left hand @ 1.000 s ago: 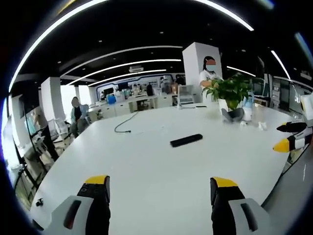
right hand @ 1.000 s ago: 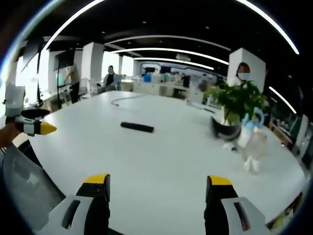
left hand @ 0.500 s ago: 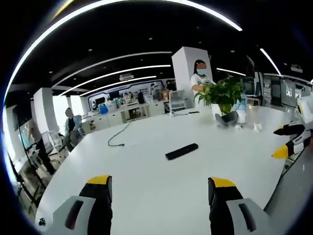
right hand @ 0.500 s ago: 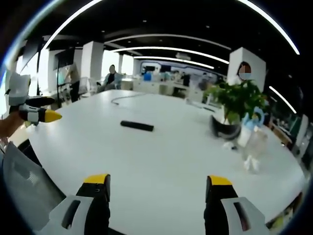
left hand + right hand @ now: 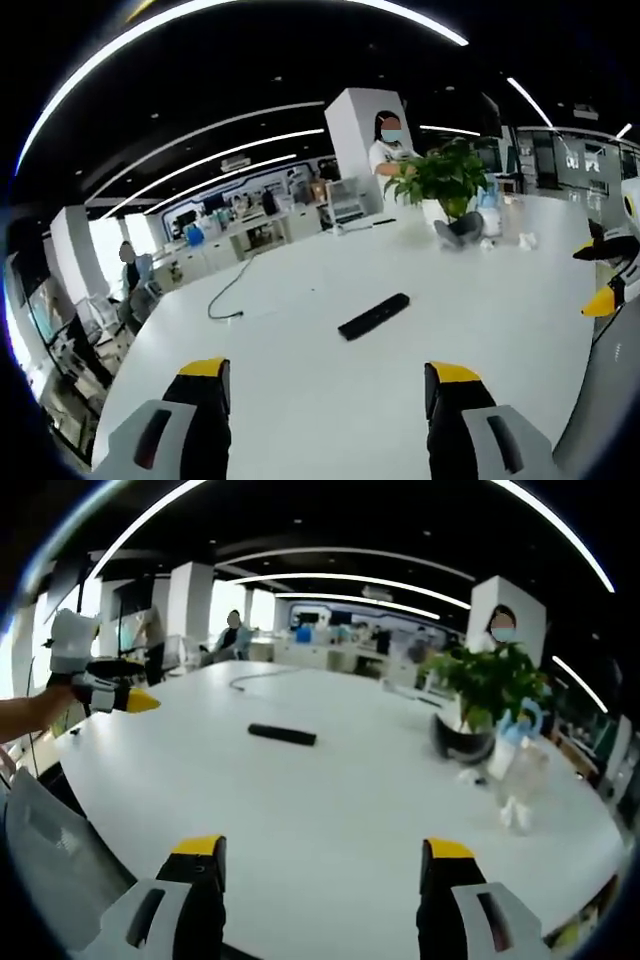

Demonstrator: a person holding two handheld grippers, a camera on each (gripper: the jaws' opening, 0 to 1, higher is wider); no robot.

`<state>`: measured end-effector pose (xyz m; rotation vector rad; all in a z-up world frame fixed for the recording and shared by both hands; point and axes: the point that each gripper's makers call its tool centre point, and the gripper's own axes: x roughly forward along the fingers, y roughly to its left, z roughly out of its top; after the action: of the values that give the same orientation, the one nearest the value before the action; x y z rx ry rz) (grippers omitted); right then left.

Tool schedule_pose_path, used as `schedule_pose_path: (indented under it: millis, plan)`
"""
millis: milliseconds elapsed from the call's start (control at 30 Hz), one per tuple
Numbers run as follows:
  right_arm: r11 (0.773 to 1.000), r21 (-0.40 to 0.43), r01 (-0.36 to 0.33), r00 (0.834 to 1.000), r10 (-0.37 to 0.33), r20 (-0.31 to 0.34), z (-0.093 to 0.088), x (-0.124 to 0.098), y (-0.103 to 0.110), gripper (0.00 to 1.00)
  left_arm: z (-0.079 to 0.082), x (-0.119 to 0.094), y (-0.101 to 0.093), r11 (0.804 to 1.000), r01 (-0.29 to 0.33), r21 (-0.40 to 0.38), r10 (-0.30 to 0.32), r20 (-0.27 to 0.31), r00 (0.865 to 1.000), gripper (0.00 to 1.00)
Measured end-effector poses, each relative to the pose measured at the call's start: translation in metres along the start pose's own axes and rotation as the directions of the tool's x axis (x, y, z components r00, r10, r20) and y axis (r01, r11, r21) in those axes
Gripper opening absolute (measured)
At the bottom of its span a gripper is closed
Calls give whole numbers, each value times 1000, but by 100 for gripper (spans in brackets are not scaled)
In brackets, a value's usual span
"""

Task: Press the specified remote control buttons in sequence, fully releasing each button before pressing the next.

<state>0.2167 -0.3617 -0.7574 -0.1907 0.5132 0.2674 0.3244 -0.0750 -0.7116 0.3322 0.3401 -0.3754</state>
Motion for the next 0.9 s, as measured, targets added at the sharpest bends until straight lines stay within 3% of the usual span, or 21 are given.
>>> schedule_pose_path:
  millis: [100, 300, 633, 900]
  plan:
    - [1000, 4, 2, 1000, -2, 2, 0, 0, -1, 78, 4, 11, 1, 999, 22, 29, -21, -13, 1000, 81]
    - [1000, 3, 1, 1000, -1, 1, 0, 0, -1, 77, 9, 29, -2, 996, 91, -14, -92, -35, 995, 79]
    - [1000, -4, -8, 1000, 7, -18, -3, 1, 1, 74, 16, 62, 1, 985, 137, 108, -130, -76, 989, 74]
    - [999, 8, -38, 998, 38, -46, -7, 2, 7, 61, 20, 87, -4, 970, 195, 146, -180, -105, 978, 73]
